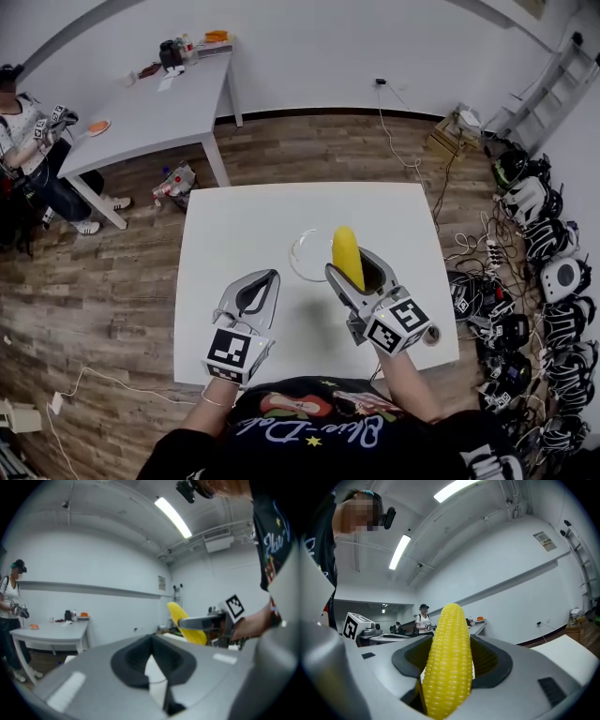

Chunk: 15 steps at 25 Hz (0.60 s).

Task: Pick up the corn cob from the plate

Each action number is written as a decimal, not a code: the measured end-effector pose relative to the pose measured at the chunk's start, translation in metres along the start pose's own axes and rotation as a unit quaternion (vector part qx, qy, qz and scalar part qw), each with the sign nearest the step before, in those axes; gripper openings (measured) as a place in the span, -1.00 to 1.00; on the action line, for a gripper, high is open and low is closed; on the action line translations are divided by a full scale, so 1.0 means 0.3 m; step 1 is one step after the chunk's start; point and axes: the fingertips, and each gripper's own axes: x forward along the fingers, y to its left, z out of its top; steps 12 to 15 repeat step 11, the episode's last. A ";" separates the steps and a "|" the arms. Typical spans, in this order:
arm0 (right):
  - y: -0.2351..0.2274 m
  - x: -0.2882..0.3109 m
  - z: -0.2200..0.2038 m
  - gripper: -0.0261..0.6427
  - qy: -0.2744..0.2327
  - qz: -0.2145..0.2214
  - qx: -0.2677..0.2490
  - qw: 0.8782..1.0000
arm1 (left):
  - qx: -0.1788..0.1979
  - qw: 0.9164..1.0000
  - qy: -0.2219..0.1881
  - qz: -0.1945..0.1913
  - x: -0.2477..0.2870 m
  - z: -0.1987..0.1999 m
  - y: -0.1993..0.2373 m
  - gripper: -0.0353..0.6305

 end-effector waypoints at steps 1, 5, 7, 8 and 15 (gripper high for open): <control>0.002 0.000 0.001 -0.20 0.000 0.000 -0.002 1.000 | 0.000 1.000 0.001 -0.001 0.001 -0.001 -0.001 -0.90; 0.013 0.003 0.005 -0.20 0.002 0.004 -0.010 1.000 | 0.001 1.000 0.002 -0.006 0.000 -0.001 -0.011 -0.90; 0.021 0.003 0.001 -0.20 0.008 0.004 -0.024 1.000 | 0.001 1.000 0.001 -0.008 -0.002 -0.001 -0.015 -0.90; 0.025 0.003 0.000 -0.20 0.011 0.004 -0.032 0.999 | 0.000 1.000 0.001 -0.008 -0.003 -0.001 -0.015 -0.90; 0.038 0.003 -0.002 -0.20 0.015 0.008 -0.052 0.999 | -0.007 1.000 0.001 -0.008 -0.003 0.000 -0.016 -0.90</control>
